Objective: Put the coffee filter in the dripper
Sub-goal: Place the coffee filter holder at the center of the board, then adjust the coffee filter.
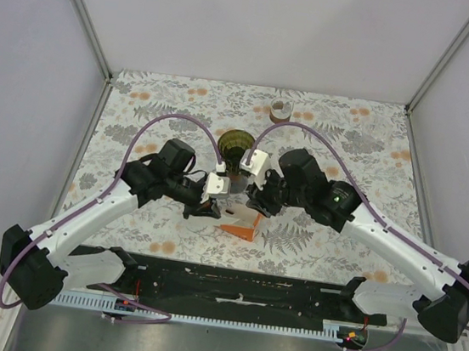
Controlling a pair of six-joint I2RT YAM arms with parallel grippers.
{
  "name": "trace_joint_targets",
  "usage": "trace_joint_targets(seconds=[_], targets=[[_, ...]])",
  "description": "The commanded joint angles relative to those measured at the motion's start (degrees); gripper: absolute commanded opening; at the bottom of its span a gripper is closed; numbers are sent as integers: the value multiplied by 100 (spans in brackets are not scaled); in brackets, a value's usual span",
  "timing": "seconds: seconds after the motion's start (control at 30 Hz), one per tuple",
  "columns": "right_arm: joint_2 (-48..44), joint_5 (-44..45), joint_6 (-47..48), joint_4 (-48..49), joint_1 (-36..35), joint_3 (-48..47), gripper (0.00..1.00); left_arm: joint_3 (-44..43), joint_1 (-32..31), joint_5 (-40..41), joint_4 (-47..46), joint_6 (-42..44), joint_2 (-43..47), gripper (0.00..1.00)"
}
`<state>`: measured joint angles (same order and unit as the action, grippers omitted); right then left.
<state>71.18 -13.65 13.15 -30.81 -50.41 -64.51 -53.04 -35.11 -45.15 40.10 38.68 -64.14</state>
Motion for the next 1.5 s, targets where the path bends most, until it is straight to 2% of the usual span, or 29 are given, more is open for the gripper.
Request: trace_joint_targets(seconds=[0.0, 0.17, 0.33, 0.6, 1.0, 1.07, 1.23, 1.33, 1.47], targets=[[-394, -505, 363, -57, -4, 61, 42, -49, -13, -161, -178, 228, 174, 2], [-535, -1569, 750, -57, 216, 404, 45, -58, -4, -302, -257, 254, 103, 2], [-350, -1764, 742, 320, 321, 589, 45, -145, -4, -407, -336, 228, 16, 2], [-157, -1870, 478, 945, 322, 861, 38, -233, -13, -539, -599, 79, -239, 2], [195, -2036, 329, 1182, 322, 896, 42, -383, -13, -715, -766, -141, -415, 2], [230, -2019, 311, 1174, 330, 923, 35, -374, -13, -715, -775, -159, -406, 2], [178, -1940, 311, 1060, 322, 940, 2, -392, -4, -663, -767, -264, -415, 2], [55, -1773, 373, 928, 330, 993, 0, -444, 4, -417, -723, -413, -415, 2], [-69, -1615, 461, 787, 322, 1002, 0, -532, 162, -320, -591, -510, -363, 24]])
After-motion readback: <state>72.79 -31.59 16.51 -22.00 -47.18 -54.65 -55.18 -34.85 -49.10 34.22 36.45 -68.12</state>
